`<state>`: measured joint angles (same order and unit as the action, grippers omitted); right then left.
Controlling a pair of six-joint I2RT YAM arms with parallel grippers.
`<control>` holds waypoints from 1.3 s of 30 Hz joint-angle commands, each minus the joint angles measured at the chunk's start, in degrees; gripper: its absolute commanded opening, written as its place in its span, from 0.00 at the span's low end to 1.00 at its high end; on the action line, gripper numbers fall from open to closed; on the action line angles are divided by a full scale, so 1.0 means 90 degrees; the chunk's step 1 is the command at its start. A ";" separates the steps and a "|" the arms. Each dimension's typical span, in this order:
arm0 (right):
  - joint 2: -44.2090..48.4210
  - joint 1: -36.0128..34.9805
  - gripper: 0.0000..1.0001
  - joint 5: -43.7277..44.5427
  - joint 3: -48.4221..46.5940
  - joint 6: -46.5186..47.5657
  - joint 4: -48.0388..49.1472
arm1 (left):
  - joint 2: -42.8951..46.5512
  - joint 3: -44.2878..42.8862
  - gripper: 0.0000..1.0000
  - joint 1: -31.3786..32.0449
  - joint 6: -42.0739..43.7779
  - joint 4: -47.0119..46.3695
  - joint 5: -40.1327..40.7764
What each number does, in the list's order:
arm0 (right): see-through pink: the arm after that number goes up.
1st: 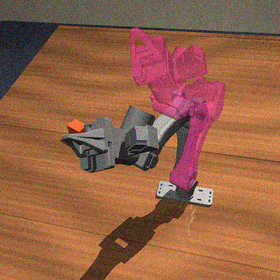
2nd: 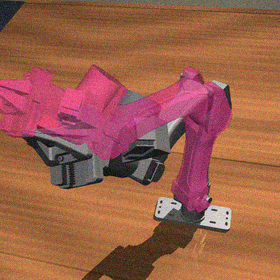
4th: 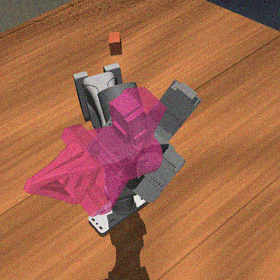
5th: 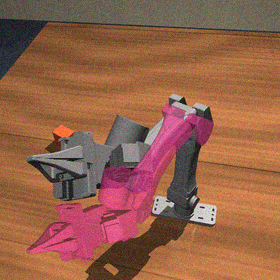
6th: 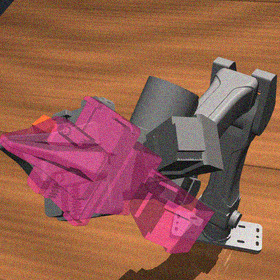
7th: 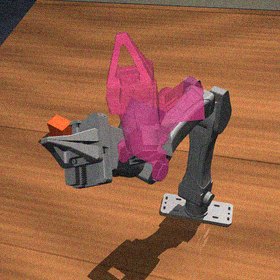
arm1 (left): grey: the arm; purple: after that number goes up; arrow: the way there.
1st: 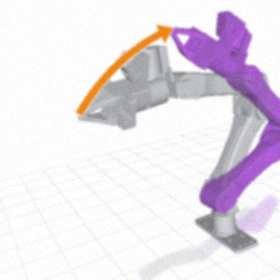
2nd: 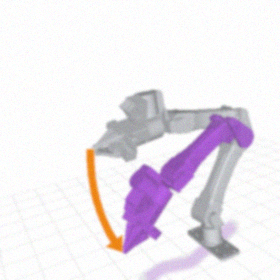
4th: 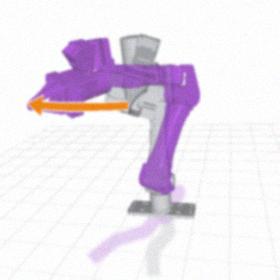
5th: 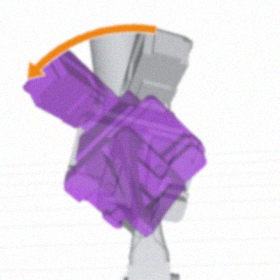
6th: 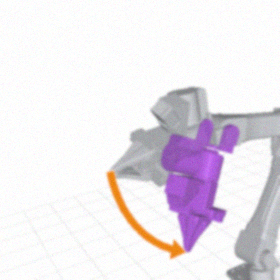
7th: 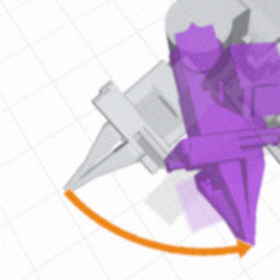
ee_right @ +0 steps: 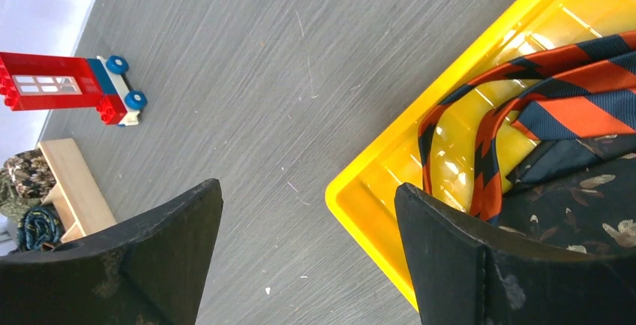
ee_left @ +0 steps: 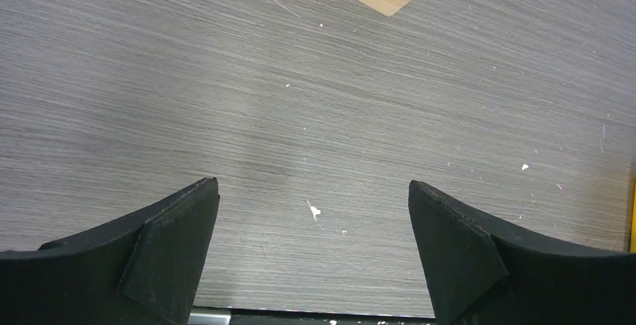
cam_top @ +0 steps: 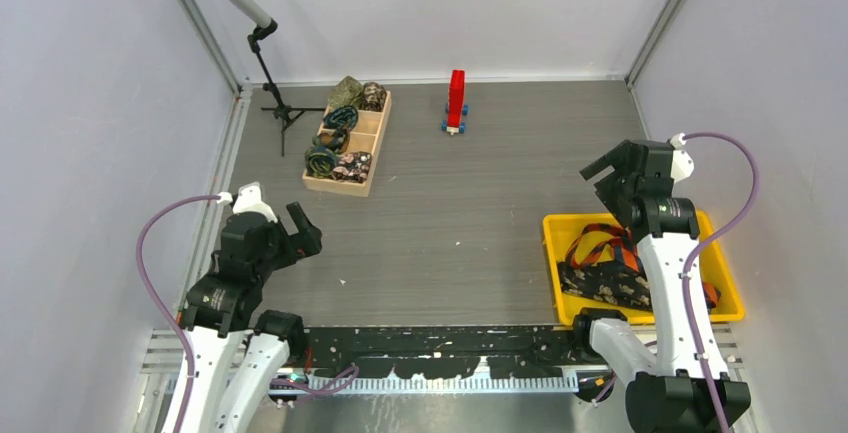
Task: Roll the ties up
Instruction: Pick up the tie from the bin.
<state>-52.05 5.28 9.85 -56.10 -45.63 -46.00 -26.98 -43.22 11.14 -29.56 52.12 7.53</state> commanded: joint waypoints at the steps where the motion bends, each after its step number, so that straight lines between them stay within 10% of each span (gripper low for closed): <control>1: -0.0100 0.0010 0.89 0.0038 -0.0368 0.0182 -0.0086 | 0.0001 -0.0002 1.00 0.0004 0.0043 -0.0244 0.0051; 26: -0.1336 0.0009 0.88 0.0007 0.1161 -0.0511 -0.0200 | -0.0068 0.0004 1.00 0.0003 0.0055 -0.0254 0.0024; 39: -0.2248 0.0013 0.59 -0.0140 0.1846 -0.0627 0.0546 | -0.0059 0.0007 1.00 0.0003 0.0048 -0.0240 0.0057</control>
<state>-71.33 5.28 8.29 -39.35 -51.07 -44.62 -27.42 -43.22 11.14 -29.56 52.12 7.53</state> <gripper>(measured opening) 0.590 0.996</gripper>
